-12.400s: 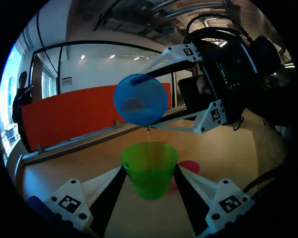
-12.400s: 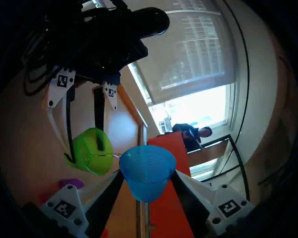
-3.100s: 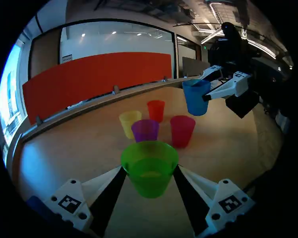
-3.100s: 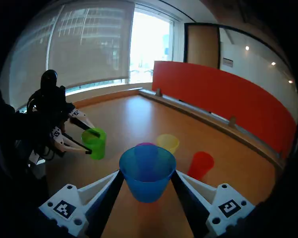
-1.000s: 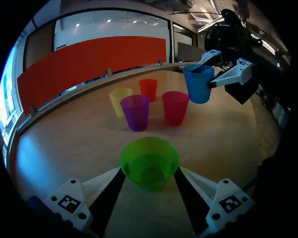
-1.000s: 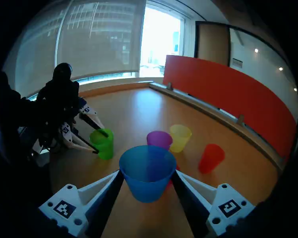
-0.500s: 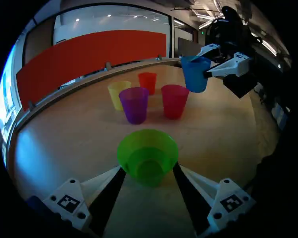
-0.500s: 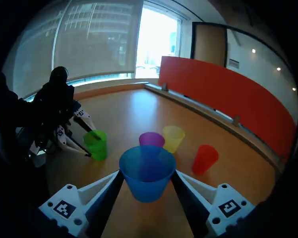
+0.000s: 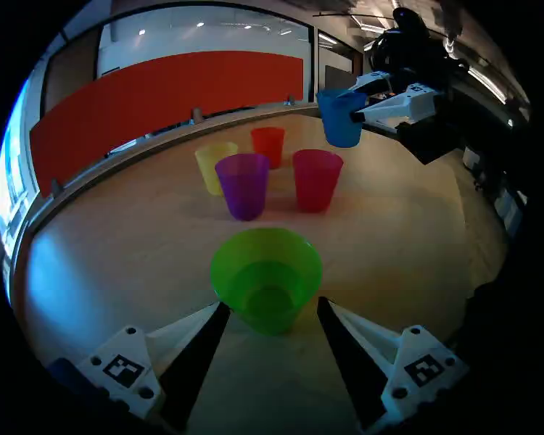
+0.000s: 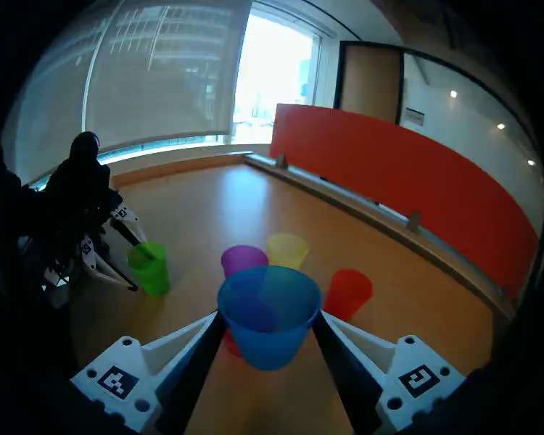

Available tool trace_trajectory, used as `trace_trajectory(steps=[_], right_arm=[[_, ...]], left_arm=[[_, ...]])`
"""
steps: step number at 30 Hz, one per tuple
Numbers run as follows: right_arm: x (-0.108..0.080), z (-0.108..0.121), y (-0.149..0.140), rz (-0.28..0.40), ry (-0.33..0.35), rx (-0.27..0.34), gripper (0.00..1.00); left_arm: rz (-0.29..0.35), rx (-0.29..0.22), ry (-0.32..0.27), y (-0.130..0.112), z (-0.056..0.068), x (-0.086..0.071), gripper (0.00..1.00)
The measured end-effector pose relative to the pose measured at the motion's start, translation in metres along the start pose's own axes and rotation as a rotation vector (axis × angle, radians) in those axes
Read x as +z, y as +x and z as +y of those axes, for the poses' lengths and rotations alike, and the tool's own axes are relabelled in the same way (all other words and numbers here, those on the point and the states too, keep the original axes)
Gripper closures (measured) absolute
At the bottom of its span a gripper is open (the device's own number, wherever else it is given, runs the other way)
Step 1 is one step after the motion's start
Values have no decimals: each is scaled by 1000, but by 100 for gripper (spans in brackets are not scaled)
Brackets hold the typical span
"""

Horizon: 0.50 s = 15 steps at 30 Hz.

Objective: Pour water

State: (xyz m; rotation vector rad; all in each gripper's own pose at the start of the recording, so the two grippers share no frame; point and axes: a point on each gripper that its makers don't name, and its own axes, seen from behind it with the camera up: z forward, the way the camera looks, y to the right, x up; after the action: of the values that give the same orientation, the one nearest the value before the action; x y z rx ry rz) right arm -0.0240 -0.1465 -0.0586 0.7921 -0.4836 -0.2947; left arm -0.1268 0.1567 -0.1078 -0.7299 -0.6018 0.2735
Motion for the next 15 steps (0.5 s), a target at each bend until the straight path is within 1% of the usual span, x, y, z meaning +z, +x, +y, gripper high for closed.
trace_trajectory(steps=[6,10,15], right_arm=[[3,12,0,-3,-15,9,12],[5,19,-6,-13,-27,14,12],[7,25,-9,-16,-34,24,12]], left_arm=[[-13,4,-6,-4,2,0,11],[-19,7,-10,-5,4,0,11],[-29,10,-15,-8,6,0,11]])
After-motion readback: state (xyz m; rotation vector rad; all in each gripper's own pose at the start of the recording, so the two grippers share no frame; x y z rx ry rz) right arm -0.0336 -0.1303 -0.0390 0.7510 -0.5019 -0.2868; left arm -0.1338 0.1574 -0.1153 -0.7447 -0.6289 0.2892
